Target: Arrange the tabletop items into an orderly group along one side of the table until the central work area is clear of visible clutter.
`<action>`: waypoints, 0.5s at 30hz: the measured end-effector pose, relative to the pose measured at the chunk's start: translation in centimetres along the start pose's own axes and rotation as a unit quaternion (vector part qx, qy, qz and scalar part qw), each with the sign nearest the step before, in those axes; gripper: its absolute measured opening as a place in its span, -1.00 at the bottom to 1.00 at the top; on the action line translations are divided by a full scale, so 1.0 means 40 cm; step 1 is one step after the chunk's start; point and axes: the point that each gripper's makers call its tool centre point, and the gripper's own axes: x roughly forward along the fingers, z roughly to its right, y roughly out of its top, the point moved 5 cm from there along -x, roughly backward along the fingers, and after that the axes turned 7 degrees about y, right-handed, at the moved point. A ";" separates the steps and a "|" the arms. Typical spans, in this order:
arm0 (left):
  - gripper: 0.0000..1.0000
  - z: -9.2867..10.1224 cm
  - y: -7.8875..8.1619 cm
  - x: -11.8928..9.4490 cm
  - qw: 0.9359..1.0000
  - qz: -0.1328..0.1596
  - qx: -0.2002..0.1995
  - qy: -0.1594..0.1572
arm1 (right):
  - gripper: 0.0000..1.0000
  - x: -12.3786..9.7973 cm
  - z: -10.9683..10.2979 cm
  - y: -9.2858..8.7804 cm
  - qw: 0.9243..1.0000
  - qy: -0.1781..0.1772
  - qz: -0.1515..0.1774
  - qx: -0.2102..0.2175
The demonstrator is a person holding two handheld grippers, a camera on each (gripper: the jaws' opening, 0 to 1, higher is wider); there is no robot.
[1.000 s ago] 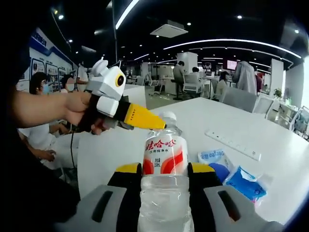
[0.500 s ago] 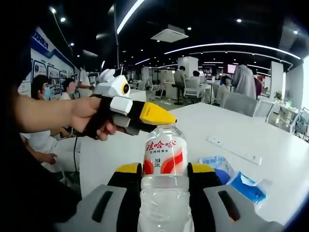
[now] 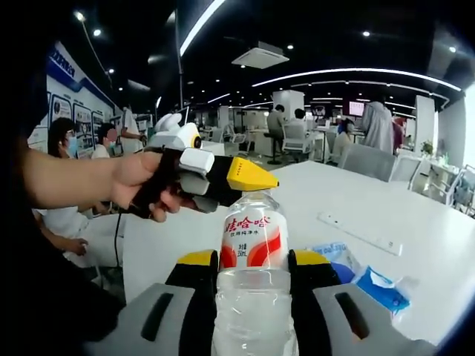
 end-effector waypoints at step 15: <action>-0.55 0.018 0.007 0.000 1.000 -0.002 0.013 0.006 | -0.37 0.003 0.004 -0.015 1.000 -0.002 0.000 0.006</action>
